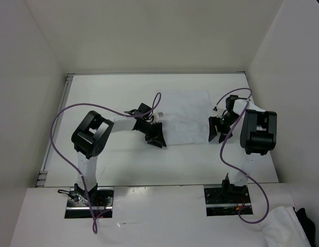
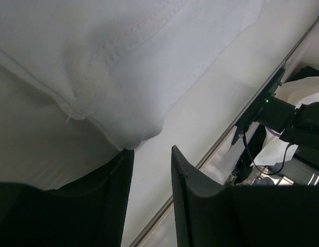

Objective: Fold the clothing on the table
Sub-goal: Flatten the skirt out, then fold the skirt

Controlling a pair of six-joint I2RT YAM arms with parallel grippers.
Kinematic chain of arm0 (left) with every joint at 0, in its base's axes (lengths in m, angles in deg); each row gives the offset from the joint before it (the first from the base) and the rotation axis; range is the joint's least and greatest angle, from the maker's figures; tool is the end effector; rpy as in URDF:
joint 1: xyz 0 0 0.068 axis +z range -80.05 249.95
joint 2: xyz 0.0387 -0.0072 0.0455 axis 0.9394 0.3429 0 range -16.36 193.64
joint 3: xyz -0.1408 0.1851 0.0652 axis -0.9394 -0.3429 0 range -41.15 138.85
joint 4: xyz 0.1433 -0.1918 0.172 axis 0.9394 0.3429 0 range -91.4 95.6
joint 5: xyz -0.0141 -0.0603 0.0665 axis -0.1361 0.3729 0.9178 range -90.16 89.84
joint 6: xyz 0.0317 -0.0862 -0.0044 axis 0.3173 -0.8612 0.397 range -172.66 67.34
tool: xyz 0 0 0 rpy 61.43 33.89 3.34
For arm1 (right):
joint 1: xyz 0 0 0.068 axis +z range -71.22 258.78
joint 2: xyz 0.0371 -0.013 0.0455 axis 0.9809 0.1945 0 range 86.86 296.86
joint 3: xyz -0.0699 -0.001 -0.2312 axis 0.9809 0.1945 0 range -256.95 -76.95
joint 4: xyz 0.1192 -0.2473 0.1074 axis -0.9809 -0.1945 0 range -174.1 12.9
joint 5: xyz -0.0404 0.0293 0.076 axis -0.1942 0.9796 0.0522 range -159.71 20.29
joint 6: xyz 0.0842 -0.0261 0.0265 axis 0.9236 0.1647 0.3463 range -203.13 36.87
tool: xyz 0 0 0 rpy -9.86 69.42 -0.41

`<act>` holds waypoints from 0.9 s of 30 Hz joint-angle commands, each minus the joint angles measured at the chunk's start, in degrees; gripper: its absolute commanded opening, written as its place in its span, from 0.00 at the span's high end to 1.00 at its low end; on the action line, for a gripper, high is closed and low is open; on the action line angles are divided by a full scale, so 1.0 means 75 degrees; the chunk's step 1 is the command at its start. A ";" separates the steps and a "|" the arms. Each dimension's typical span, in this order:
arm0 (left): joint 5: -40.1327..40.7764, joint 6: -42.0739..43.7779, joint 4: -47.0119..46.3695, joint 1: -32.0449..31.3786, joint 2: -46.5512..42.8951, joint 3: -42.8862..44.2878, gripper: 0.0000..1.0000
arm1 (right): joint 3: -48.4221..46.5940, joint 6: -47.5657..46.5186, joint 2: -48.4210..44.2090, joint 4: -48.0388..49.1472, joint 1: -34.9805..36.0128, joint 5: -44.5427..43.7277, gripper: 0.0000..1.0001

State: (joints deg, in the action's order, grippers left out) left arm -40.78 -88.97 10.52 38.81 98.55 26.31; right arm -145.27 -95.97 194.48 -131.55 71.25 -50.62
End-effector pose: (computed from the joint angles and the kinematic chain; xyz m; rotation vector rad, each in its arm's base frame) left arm 0.3324 -0.2636 0.0400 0.1575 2.8158 -1.2903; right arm 0.3356 -0.0171 0.0514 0.1261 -3.0892 -0.5295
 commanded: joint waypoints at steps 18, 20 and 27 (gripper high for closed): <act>0.2441 0.0084 0.0883 -0.0044 -0.0616 0.0650 0.23 | -0.0067 -0.0034 0.0277 0.0288 0.0008 -0.0214 0.30; 0.2369 0.0084 0.0883 -0.0114 -0.0498 0.0743 0.30 | -0.0067 -0.0034 0.0277 0.0288 0.0008 -0.0214 0.30; 0.2136 0.0225 0.0953 -0.0372 -0.0228 0.0931 0.51 | -0.0067 -0.0034 0.0206 0.0288 0.0008 -0.0284 0.30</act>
State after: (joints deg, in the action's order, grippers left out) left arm -23.51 -88.60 16.79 36.65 95.75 31.51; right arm -145.42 -95.76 194.67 -131.71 71.25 -50.75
